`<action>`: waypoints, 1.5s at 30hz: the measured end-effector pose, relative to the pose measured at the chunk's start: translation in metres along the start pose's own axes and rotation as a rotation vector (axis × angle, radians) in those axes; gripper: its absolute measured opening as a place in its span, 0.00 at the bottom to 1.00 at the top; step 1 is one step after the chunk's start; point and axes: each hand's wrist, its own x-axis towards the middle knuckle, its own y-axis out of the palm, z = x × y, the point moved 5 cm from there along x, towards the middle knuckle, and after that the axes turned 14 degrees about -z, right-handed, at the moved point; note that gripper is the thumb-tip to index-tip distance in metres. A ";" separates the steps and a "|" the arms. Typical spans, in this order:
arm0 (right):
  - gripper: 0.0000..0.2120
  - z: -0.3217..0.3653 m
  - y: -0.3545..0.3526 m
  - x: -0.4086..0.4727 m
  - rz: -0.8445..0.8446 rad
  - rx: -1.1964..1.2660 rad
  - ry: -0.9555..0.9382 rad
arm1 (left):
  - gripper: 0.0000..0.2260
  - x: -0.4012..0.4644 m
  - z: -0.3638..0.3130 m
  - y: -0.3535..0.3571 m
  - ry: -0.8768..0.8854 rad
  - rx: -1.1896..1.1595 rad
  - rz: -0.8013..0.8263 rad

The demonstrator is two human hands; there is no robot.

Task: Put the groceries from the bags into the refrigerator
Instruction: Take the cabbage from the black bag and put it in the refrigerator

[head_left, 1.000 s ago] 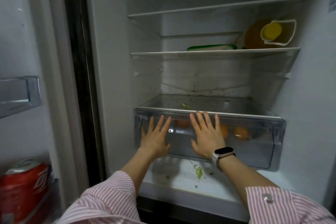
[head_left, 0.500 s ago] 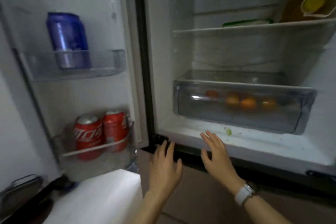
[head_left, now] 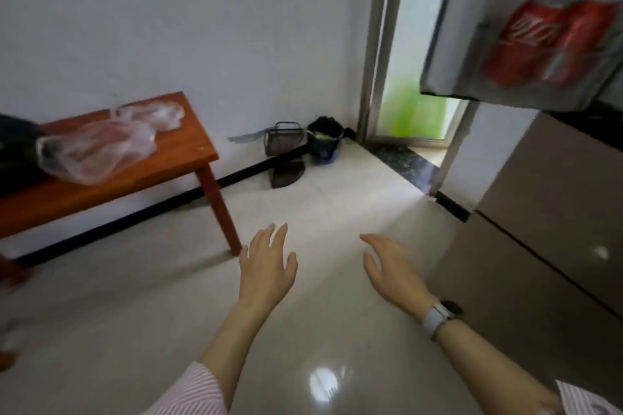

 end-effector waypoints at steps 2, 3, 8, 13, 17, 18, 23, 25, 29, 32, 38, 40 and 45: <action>0.19 0.049 0.049 -0.001 0.076 0.037 -0.101 | 0.23 -0.020 0.061 -0.029 -0.115 0.031 -0.064; 0.18 0.074 0.072 -0.002 0.108 0.050 -0.156 | 0.22 -0.031 0.089 -0.044 -0.169 0.033 -0.096; 0.18 0.182 0.166 -0.002 0.258 0.102 -0.376 | 0.21 -0.064 0.203 -0.094 -0.415 0.112 -0.175; 0.20 0.269 0.249 0.026 0.392 0.156 -0.507 | 0.21 -0.052 0.296 -0.119 -0.597 0.149 -0.256; 0.20 0.326 0.317 0.083 0.427 0.192 -0.565 | 0.22 0.002 0.361 -0.128 -0.644 0.177 -0.280; 0.19 0.340 0.335 0.101 0.432 0.204 -0.585 | 0.22 0.022 0.380 -0.130 -0.648 0.188 -0.292; 0.19 0.418 0.412 0.204 0.468 0.217 -0.636 | 0.23 0.140 0.462 -0.152 -0.656 0.222 -0.303; 0.19 0.450 0.437 0.238 0.445 0.204 -0.670 | 0.24 0.181 0.489 -0.165 -0.630 0.232 -0.318; 0.19 0.503 0.487 0.283 0.480 0.173 -0.750 | 0.23 0.227 0.549 -0.183 -0.642 0.281 -0.331; 0.21 0.536 0.528 0.305 0.520 0.172 -0.791 | 0.23 0.242 0.602 -0.185 -0.703 0.267 -0.299; 0.19 0.617 0.608 0.349 0.471 0.287 -0.788 | 0.22 0.294 0.720 -0.189 -0.674 0.242 -0.274; 0.17 0.650 0.637 0.362 0.388 0.308 -0.808 | 0.21 0.319 0.766 -0.190 -0.638 0.211 -0.267; 0.25 0.729 0.725 0.386 0.313 -0.074 -1.078 | 0.21 0.369 0.859 -0.206 -0.591 0.162 -0.238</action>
